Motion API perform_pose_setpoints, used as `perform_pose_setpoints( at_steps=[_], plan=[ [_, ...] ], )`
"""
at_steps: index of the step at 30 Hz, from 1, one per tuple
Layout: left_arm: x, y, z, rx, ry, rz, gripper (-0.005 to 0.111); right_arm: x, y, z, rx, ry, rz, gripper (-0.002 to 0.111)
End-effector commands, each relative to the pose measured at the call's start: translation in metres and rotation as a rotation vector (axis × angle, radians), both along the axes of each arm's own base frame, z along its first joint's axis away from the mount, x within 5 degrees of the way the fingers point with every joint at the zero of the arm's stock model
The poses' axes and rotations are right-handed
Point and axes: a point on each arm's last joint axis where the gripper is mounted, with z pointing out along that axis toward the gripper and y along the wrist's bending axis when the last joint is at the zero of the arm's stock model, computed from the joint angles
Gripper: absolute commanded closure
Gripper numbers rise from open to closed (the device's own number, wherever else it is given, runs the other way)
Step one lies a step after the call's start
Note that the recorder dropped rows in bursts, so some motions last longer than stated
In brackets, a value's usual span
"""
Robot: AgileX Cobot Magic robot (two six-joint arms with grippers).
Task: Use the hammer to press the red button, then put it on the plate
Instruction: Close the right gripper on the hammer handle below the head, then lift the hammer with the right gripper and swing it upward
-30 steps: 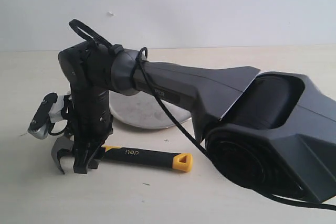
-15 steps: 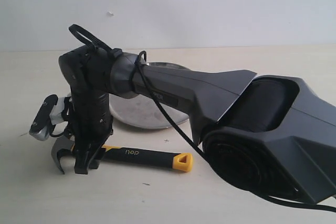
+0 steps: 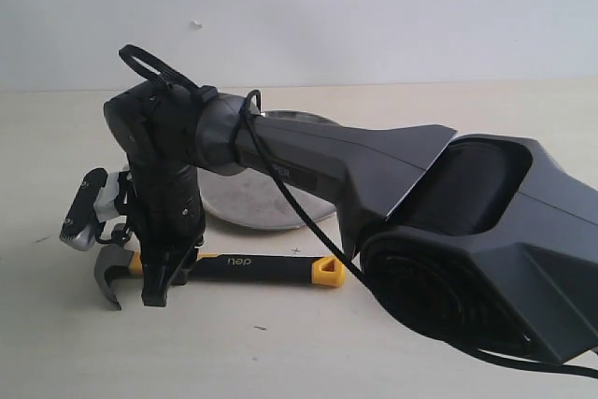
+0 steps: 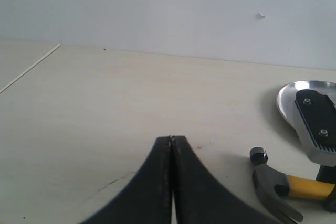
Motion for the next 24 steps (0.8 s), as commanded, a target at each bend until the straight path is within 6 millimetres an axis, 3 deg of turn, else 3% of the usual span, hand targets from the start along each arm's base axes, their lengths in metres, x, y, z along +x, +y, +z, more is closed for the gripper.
perform_pose_setpoints(
  at_steps=[1, 8, 13, 17, 24],
  plan=[
    [0.000, 0.000, 0.001, -0.006, -0.009, 0.002, 0.107, 0.003, -0.001, -0.009, -0.009, -0.010, 0.008, 0.108],
    [0.000, 0.000, 0.001, -0.006, -0.009, 0.002, 0.107, 0.005, 0.002, 0.018, 0.063, -0.050, -0.075, 0.108],
    [0.000, 0.000, 0.001, -0.006, -0.009, 0.002, 0.107, 0.005, 0.002, 0.080, 0.221, -0.128, -0.186, 0.108],
    [0.000, 0.000, 0.001, -0.006, -0.009, 0.002, 0.107, 0.003, 0.000, 0.111, 0.296, -0.157, -0.242, 0.108],
    [0.000, 0.000, 0.001, -0.006, -0.009, 0.002, 0.107, 0.003, 0.000, 0.117, 0.325, -0.164, -0.272, 0.108]
  ],
)
